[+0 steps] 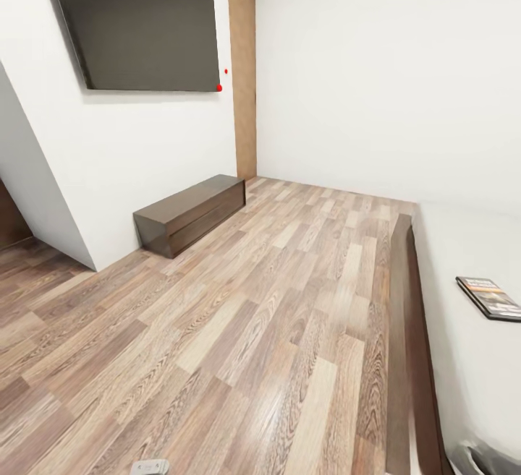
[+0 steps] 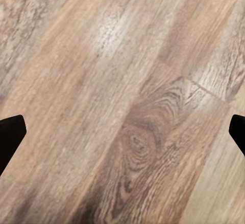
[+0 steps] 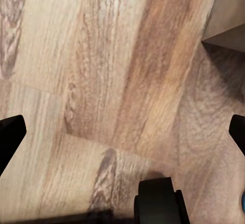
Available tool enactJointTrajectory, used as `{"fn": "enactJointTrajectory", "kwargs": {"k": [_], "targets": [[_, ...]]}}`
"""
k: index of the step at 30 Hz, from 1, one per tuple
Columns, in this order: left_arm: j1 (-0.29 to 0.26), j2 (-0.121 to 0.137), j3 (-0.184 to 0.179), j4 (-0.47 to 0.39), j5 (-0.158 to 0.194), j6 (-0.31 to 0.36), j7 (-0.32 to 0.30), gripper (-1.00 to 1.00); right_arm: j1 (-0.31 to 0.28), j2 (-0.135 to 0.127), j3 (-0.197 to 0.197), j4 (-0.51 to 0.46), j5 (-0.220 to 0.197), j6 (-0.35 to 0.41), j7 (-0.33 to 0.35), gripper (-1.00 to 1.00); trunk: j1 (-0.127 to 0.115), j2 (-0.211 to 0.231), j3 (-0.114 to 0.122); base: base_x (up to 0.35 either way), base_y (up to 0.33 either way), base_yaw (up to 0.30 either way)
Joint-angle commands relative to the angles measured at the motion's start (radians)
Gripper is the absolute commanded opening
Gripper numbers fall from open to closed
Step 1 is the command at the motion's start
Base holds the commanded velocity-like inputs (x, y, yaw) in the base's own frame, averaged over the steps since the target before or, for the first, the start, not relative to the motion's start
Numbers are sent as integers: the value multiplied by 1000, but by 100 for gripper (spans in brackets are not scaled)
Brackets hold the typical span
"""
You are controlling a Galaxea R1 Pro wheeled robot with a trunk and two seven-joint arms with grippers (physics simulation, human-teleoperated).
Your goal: In the bedroom, move the book from the bed onto either nightstand, and place the two sandals side by side next to the bed.
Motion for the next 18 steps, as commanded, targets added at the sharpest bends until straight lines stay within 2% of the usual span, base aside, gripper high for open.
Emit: {"fn": "enactJointTrajectory", "kwargs": {"k": [1, 7, 18], "targets": [[-1, 0, 9, 1, -10, -4, -2, 100, -1, 0, -2, 2, -7, 1, 4, 100, 0, 0, -1, 0, 0, 0], [-1, 0, 9, 1, -10, -4, -2, 100, -1, 0, -2, 2, -7, 1, 4, 100, 0, 0, -1, 0, 0, 0], [-1, 0, 10, 1, -10, -4, -2, 100, -1, 0, -2, 2, -7, 1, 5, 100, -42, 77, 34, 0, 0, 0]]}}
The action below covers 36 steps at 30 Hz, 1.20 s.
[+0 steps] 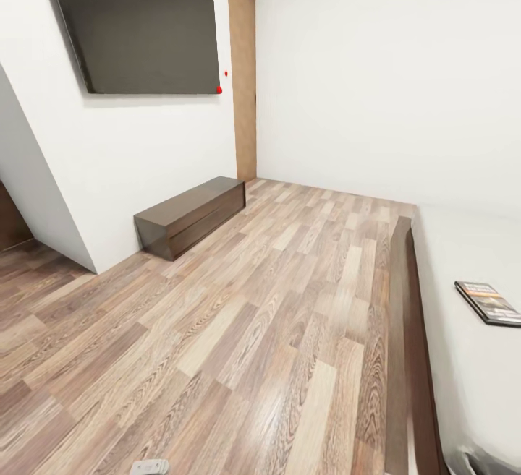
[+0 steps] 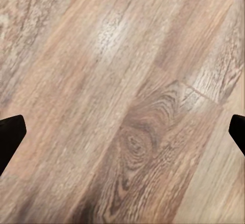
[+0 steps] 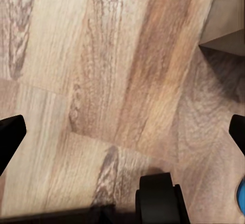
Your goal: In the bedroom, move the book from the bed onto either nightstand, and place the two sandals side by side next to the bed.
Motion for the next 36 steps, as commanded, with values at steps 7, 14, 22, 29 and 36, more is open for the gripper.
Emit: {"fn": "enactJointTrajectory", "kwargs": {"k": [7, 14, 22, 29, 36], "targets": [[-1, 0, 9, 1, -10, -6, -2, 100, -1, 0, -2, 2, -7, 1, 4, 100, -27, 49, 21, 0, 0, 0], [-1, 0, 9, 1, -9, -7, -2, 100, -1, 0, -2, 2, -7, 2, 4, 100, -54, 98, 43, 0, 0, 0], [-1, 1, 10, 1, -9, -8, -2, 100, -1, -1, -2, 2, -7, 2, 4, 100, -85, 154, 68, 0, 0, 0], [-1, 0, 10, 1, -9, -8, -2, 100, -1, -2, -2, 2, -7, 1, 4, 100, -111, 203, 90, 0, 0, 0], [-1, 0, 9, 1, -9, -8, -2, 100, -1, -1, -2, 2, -8, 1, 4, 100, -138, 252, 112, 0, 0, 0]]}}
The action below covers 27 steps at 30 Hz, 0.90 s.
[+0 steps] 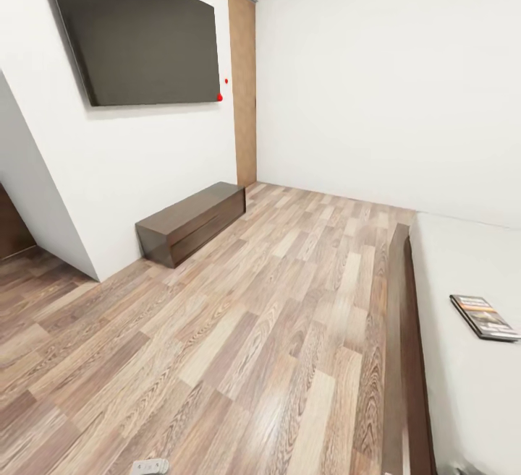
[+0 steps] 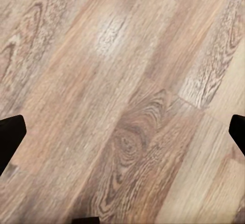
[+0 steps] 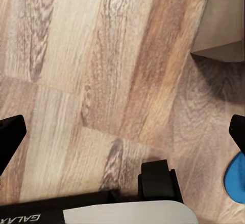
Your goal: In the bedroom, move the book from the bed onto either nightstand, and place the two sandals side by side next to the bed.
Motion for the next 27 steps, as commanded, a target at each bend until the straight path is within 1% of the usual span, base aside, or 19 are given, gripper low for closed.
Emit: {"fn": "enactJointTrajectory", "kwargs": {"k": [1, 27], "targets": [[-1, 0, 8, 1, -10, -4, -2, 100, -1, 0, -2, 2, -7, 1, 4, 100, -4, 7, 2, 0, 0, 0], [-1, 0, 8, 1, -10, -4, -2, 100, -1, 0, -2, 2, -7, 1, 4, 100, -104, 189, 84, 0, 0, 0]]}}
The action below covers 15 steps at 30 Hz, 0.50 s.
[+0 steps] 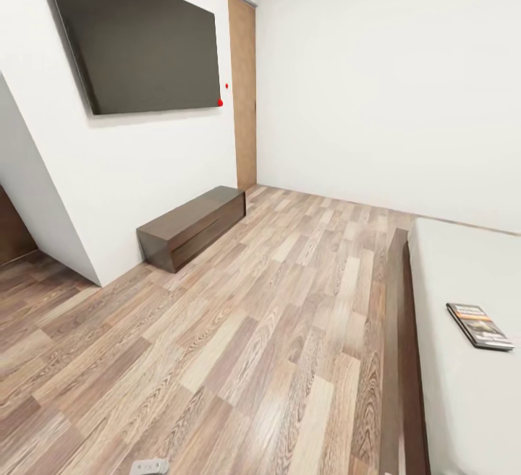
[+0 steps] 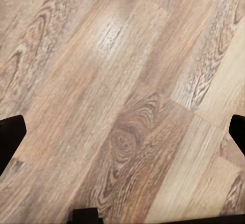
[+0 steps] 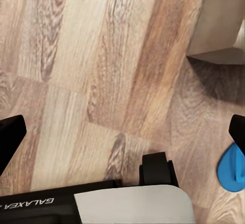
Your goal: In the bedroom, move the book from the bed onto either nightstand, and place the two sandals side by side next to the bed.
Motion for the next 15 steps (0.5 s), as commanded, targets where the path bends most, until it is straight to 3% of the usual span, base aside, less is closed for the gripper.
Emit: {"fn": "enactJointTrajectory", "kwargs": {"k": [1, 15], "targets": [[-1, 0, 8, 1, -10, -4, -2, 100, -1, 0, -2, 2, -7, 1, 4, 100, -4, 7, 2, 0, 0, 0], [-1, 0, 8, 1, -10, -4, -2, 100, -1, 0, -2, 2, -7, 2, 4, 100, -58, 105, 46, 0, 0, 0]]}}
